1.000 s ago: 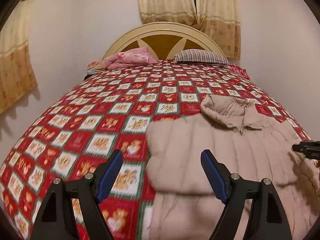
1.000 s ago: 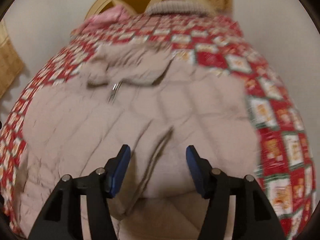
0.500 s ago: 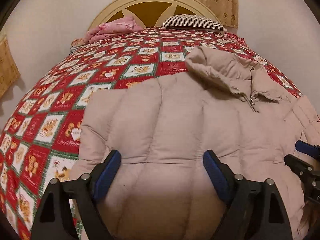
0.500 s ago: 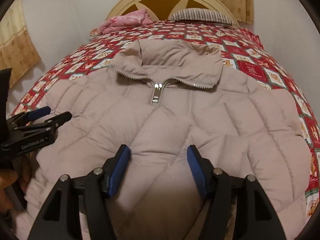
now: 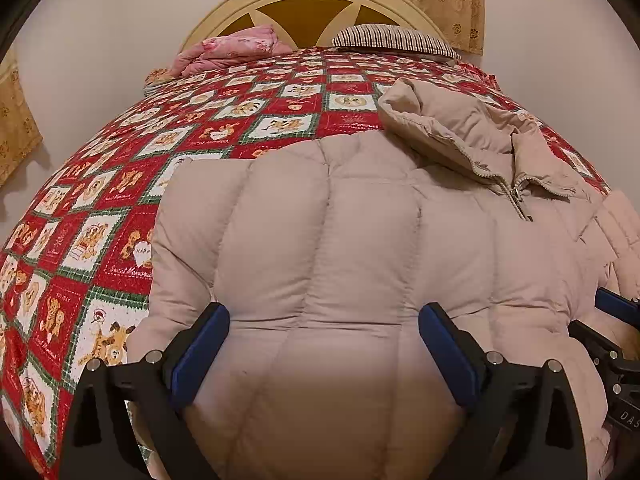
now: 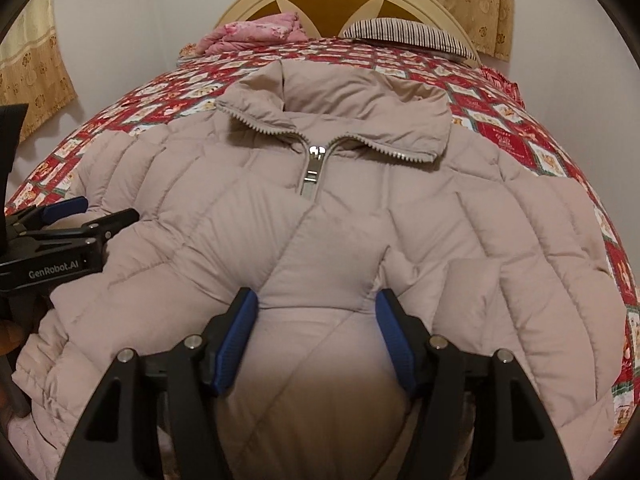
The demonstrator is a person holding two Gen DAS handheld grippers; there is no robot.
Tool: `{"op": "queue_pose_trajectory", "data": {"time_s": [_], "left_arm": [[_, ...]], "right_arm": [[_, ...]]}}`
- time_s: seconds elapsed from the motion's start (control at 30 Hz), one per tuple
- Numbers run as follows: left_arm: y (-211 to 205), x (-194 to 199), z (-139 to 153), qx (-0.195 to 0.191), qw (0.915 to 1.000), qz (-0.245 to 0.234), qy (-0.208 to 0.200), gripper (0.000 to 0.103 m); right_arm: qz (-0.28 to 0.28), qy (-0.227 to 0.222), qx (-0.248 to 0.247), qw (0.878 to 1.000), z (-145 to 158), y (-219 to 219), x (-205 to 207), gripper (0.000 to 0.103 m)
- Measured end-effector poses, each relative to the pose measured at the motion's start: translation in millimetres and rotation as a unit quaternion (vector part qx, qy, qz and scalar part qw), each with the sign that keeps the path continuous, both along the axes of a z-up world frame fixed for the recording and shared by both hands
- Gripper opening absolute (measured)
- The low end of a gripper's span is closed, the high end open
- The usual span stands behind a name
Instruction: Fold large clothes
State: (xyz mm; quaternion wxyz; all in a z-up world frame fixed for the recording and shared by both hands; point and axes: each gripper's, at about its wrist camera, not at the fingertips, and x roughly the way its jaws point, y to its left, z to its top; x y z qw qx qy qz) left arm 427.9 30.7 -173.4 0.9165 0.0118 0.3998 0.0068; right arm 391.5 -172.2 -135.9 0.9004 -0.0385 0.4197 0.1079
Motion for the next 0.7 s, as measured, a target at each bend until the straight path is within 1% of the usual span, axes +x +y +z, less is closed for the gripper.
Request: {"op": "queue_pose_trajectory", "data": {"time_s": [0.7], "left_arm": [[3.7, 2.7, -1.9, -0.004, 1.0000, 0.001, 0.001, 0.099]], "right_arm": [[-0.002, -0.004, 0.004, 1.000, -2.3, 0.5, 0.4, 0.066]]}}
